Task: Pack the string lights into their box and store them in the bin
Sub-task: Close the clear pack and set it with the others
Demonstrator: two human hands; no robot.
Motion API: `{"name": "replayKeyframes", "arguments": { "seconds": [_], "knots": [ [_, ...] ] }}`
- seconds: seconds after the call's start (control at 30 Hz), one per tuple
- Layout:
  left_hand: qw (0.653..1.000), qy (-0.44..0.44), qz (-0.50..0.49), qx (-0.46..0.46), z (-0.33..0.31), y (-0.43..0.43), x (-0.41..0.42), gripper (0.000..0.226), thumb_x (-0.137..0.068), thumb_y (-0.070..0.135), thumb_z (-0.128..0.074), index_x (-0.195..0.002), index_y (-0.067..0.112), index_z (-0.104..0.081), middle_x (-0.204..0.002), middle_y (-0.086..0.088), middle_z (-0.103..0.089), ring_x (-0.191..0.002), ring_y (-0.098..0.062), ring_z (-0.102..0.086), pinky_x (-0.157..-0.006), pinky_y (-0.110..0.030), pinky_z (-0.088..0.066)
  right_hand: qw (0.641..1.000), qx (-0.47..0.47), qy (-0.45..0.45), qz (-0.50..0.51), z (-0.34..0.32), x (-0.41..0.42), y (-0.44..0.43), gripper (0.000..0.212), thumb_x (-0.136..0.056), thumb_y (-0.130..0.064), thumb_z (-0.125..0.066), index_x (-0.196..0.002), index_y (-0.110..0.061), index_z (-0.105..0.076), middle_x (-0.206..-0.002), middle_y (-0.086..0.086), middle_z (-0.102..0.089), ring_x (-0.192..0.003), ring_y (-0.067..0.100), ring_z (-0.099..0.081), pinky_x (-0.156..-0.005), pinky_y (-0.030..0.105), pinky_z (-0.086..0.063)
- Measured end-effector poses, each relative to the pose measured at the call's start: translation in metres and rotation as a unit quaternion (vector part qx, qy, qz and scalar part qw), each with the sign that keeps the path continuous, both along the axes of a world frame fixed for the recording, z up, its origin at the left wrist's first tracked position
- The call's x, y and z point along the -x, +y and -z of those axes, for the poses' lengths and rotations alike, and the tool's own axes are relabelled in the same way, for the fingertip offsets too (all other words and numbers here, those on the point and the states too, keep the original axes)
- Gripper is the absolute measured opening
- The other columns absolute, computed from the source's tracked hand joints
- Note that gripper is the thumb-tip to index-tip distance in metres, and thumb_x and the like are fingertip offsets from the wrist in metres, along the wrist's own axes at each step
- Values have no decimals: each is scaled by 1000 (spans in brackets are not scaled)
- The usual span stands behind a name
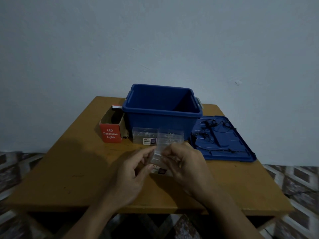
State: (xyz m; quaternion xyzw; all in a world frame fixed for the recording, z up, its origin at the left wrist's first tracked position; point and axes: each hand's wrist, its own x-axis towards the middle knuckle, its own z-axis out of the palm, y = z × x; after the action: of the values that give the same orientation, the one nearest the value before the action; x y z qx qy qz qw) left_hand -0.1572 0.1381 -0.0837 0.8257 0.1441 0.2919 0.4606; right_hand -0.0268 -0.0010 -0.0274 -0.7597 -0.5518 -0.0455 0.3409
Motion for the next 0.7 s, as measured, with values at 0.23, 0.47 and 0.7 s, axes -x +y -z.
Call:
{"name": "replayKeyframes", "arguments": {
  "seconds": [0.23,0.47,0.7],
  "knots": [
    [1000,27,3,-4,-5,-1,2,45,-98,21,-60,-132,50,-51,-116,35,-57,-111,6,-56,-87,-17,-50,999,20,-40,-13,14,1,-4,25,-93,-43,-44,-103,-27,-59,-107,-11,-48,-95,4,-41,-77,18,-42],
    [998,48,14,-30,-3,0,1,41,-99,26,-60,-135,43,-52,-126,27,-60,-120,4,-55,-98,-32,-52,986,32,-152,58,33,0,-6,28,-91,-47,-42,-104,-36,-64,-103,-13,-46,-93,3,-27,-71,23,-33],
    [997,14,18,-69,-8,-5,1,45,-96,13,-63,-130,41,-52,-124,28,-57,-119,3,-54,-86,-9,-44,987,24,-150,49,29,-1,-14,19,-91,-41,-47,-93,-29,-61,-92,-14,-56,-87,3,-32,-71,24,-33]
  ]
}}
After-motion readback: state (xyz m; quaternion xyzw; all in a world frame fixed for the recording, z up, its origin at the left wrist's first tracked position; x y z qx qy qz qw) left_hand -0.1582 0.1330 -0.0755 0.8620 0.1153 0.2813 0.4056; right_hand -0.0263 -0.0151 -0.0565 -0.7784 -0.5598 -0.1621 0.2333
